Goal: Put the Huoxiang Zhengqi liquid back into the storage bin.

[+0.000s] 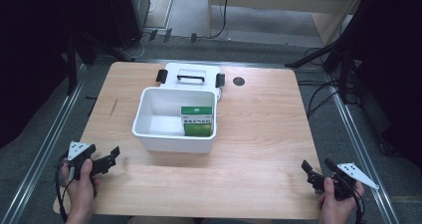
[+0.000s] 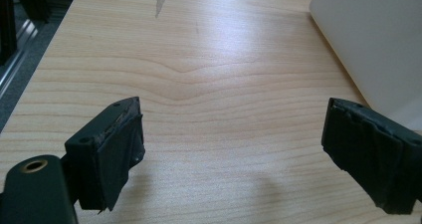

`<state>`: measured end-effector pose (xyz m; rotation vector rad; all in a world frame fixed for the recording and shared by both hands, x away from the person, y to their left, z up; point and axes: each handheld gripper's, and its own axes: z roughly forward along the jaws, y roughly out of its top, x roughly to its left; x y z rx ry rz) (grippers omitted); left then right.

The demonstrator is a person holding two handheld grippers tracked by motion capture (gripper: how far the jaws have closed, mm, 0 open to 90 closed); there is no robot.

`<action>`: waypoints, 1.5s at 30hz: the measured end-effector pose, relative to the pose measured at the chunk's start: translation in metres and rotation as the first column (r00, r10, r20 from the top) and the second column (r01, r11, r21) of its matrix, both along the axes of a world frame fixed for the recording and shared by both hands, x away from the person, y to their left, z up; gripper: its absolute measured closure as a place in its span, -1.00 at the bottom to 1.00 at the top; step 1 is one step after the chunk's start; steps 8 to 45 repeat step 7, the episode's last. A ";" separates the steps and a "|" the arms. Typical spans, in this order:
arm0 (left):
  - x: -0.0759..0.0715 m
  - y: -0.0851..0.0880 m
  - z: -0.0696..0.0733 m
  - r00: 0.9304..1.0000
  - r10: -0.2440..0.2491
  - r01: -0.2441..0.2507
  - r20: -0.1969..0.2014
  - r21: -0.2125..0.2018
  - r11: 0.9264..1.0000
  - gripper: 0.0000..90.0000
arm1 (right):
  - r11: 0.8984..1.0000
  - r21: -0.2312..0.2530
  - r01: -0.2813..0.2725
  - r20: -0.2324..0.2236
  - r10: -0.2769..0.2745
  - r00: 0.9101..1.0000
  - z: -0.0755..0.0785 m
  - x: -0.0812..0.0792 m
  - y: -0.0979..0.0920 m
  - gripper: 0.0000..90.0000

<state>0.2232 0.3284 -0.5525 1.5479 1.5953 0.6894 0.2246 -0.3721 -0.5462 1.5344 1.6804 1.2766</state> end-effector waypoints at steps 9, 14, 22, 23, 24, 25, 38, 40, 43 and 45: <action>0.000 0.000 0.000 1.000 -0.003 0.003 0.002 -0.001 1.000 -0.77 | 0.999 -0.040 -0.018 -0.027 0.017 0.999 0.000 0.003 0.005 -0.77; 0.000 0.000 0.000 1.000 -0.003 0.003 0.002 -0.001 1.000 -0.77 | 0.999 -0.040 -0.018 -0.027 0.017 0.999 0.000 0.003 0.005 -0.77; 0.000 0.000 0.000 1.000 -0.003 0.003 0.002 -0.001 1.000 -0.77 | 0.999 -0.040 -0.018 -0.027 0.017 0.999 0.000 0.003 0.005 -0.77; 0.000 0.000 0.000 1.000 -0.003 0.003 0.002 -0.001 1.000 -0.77 | 0.999 -0.040 -0.018 -0.027 0.017 0.999 0.000 0.003 0.005 -0.77; 0.000 0.000 0.000 1.000 -0.003 0.003 0.002 -0.001 1.000 -0.77 | 0.999 -0.040 -0.018 -0.027 0.017 0.999 0.000 0.003 0.005 -0.77; 0.000 0.000 0.000 1.000 -0.003 0.003 0.002 -0.001 1.000 -0.77 | 0.999 -0.040 -0.018 -0.027 0.017 0.999 0.000 0.003 0.005 -0.77; 0.000 0.000 0.000 1.000 -0.003 0.003 0.002 -0.001 1.000 -0.77 | 0.999 -0.040 -0.018 -0.027 0.017 0.999 0.000 0.003 0.005 -0.77; 0.000 0.000 0.000 1.000 -0.003 0.003 0.002 -0.001 1.000 -0.77 | 0.999 -0.040 -0.018 -0.027 0.017 0.999 0.000 0.003 0.005 -0.77; 0.000 0.000 0.000 1.000 -0.003 0.003 0.002 -0.001 1.000 -0.77 | 0.999 -0.040 -0.018 -0.027 0.017 0.999 0.000 0.003 0.005 -0.77; 0.000 0.000 0.000 1.000 -0.003 0.003 0.002 -0.001 1.000 -0.77 | 0.999 -0.040 -0.018 -0.027 0.017 0.999 0.000 0.003 0.005 -0.77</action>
